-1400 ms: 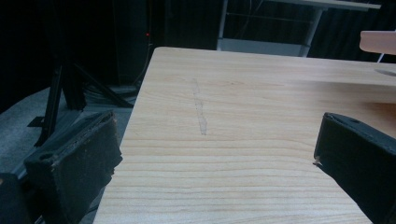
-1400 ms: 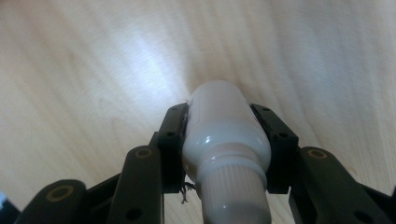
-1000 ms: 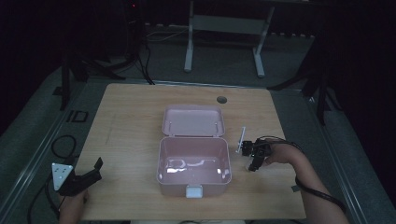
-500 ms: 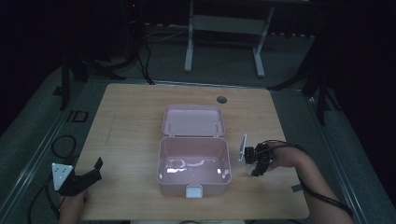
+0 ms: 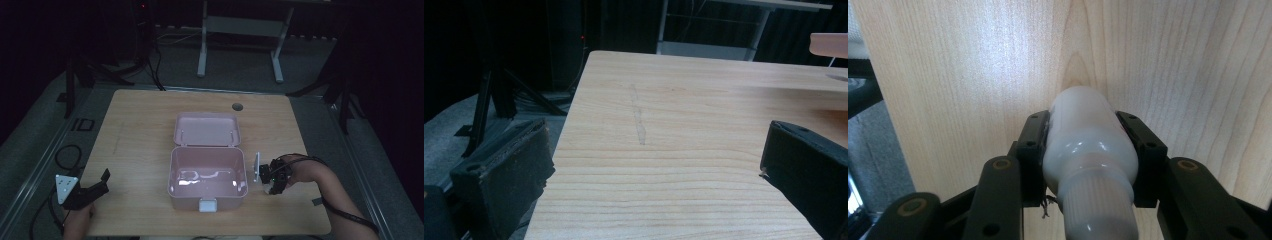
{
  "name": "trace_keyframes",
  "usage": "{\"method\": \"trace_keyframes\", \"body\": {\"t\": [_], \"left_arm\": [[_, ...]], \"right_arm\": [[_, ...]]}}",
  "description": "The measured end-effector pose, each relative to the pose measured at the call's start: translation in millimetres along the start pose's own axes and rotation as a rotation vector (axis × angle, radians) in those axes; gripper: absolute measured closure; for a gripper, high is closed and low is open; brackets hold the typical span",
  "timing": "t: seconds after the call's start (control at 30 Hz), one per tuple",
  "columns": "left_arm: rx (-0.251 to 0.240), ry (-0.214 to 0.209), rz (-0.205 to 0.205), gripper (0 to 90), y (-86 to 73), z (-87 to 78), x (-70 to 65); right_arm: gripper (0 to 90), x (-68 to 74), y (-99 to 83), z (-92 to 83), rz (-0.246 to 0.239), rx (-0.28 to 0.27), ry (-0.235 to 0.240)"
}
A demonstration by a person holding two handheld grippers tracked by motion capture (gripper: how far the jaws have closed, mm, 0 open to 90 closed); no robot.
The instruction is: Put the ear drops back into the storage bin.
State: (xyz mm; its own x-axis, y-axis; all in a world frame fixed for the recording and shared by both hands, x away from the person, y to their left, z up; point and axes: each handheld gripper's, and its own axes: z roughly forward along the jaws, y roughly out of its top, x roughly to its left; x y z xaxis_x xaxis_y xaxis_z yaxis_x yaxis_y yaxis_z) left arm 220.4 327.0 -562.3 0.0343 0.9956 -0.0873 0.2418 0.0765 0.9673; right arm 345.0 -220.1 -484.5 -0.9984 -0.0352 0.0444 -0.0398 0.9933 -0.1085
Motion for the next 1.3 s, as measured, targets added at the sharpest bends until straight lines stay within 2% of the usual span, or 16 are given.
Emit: {"method": "trace_keyframes", "body": {"t": [0.43,0.9,1.3], "left_arm": [[-0.001,0.002,0.0,0.5,0.0,0.0,-0.1],[-0.001,0.001,-0.002,0.5,-0.1,-0.1,0.1],[-0.001,0.0,-0.005,0.5,-0.1,-0.2,0.3]], "right_arm": [[59.4,6.0,2.4,-13.3,-0.003,0.001,0.007],[59.4,16.4,9.5,-49.4,-0.027,-0.032,-0.009],[59.5,23.1,13.5,-76.8,-0.02,-0.033,-0.032]]}}
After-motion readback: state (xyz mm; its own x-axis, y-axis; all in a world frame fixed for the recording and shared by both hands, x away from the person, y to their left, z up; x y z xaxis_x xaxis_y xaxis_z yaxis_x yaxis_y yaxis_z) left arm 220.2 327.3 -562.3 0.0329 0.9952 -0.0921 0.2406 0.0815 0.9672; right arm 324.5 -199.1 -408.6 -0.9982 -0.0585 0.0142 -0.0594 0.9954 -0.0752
